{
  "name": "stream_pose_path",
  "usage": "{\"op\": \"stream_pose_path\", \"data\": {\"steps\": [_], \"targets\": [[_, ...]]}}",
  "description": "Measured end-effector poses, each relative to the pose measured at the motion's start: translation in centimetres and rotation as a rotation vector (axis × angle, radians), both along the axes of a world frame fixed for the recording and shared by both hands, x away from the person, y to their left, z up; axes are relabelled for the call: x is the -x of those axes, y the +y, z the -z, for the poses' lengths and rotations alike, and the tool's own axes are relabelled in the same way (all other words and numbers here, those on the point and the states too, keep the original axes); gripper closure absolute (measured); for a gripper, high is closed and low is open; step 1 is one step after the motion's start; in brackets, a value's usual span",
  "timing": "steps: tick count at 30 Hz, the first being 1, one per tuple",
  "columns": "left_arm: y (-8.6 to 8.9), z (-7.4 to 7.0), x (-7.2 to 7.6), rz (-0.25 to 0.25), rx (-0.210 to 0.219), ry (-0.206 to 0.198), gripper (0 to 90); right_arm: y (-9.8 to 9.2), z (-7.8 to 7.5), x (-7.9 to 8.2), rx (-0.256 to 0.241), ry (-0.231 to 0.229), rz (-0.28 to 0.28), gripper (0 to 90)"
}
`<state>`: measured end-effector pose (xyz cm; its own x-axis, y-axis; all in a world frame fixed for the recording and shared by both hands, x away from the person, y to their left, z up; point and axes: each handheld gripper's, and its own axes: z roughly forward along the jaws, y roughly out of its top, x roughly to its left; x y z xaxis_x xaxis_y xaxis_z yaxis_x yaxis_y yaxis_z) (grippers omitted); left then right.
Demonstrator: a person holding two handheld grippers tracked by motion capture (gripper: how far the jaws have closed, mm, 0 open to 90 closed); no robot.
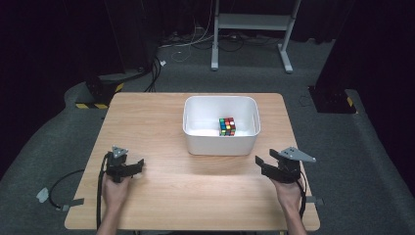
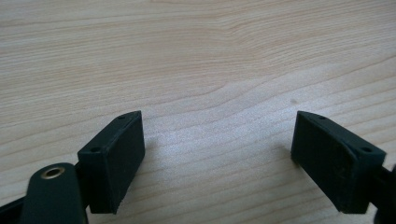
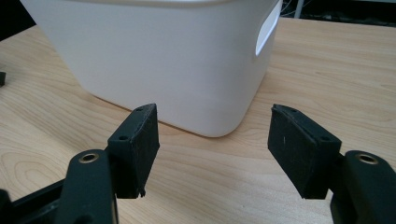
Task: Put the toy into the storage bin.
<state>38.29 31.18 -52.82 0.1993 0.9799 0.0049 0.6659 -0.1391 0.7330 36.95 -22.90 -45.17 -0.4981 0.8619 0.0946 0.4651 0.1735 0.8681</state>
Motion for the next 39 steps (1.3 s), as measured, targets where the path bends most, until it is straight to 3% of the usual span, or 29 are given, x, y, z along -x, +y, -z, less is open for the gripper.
{"op": "stream_pose_path", "data": {"steps": [24, 39], "targets": [[0.0, 0.0, 0.0, 0.0, 0.0, 0.0, 17.6, 0.0, 1.4, -1.1, 0.041, 0.034, 0.026, 34.0], [0.0, 0.0, 0.0, 0.0, 0.0, 0.0, 17.6, -0.2, 2.6, -2.2, 0.056, 0.079, 0.052, 34.1]]}}
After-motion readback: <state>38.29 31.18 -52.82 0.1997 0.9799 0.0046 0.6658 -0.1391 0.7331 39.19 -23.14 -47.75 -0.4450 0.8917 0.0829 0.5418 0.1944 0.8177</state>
